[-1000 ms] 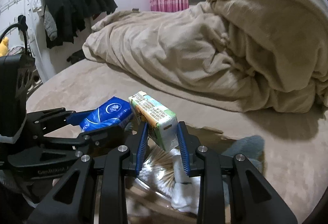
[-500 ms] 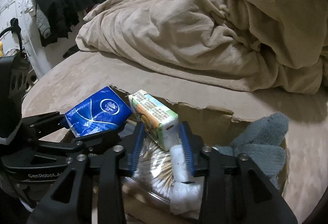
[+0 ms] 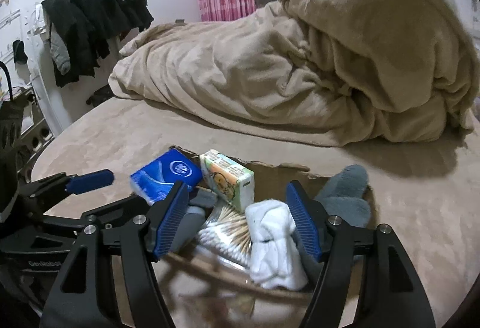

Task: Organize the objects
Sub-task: 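Place the tissue pack and juice carton into the box and release both, then grasp the clear snack bag with the right tool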

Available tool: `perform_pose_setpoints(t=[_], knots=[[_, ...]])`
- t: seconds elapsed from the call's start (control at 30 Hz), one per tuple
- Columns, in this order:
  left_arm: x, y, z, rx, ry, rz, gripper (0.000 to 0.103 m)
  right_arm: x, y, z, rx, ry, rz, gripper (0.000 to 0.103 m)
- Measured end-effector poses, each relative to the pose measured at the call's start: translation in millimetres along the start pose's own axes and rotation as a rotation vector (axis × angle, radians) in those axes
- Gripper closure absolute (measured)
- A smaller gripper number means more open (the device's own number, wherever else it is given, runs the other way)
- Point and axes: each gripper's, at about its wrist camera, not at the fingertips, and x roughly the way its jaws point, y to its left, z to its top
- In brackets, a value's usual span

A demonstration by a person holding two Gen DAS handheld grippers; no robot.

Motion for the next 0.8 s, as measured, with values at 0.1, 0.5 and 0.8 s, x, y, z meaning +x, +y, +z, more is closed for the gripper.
perform_pose_setpoints(t=[0.1,0.5,0.8], knots=[[-18,-2,-3,0.000,-0.016,0.002,0.021,-23,6,0,-0.010,-0.024,-0.008,0.026],[-78,-11,-27,0.001,-0.034,0.033,0.021,-94,26,-13,-0.039,-0.076,-0.014,0.017],[-85,-13,-61,0.013,-0.004,0.095,0.021,-115,31,-32,-0.078,-0.072,-0.041,0.014]])
